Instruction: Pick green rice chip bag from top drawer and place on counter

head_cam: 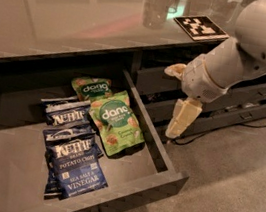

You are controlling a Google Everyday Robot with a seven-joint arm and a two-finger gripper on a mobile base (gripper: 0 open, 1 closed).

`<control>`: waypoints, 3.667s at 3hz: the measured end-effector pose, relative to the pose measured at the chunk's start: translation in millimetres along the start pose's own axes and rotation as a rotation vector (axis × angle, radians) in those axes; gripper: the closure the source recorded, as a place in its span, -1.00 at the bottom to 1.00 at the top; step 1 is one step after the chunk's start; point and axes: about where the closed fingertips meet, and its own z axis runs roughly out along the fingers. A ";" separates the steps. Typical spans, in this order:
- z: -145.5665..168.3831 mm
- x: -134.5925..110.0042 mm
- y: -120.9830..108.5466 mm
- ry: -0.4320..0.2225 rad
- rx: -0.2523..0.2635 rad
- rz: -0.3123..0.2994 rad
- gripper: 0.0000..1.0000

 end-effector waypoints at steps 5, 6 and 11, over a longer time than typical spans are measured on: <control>178.0 -1.5 -20.5 -0.046 -0.153 -0.033 -1.00; 214.4 -2.3 -22.3 -0.055 -0.172 -0.017 -1.00; 281.1 6.2 -17.1 0.003 -0.203 0.001 -0.63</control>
Offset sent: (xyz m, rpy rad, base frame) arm 0.0432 0.0644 -0.0821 0.0178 0.0192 0.1281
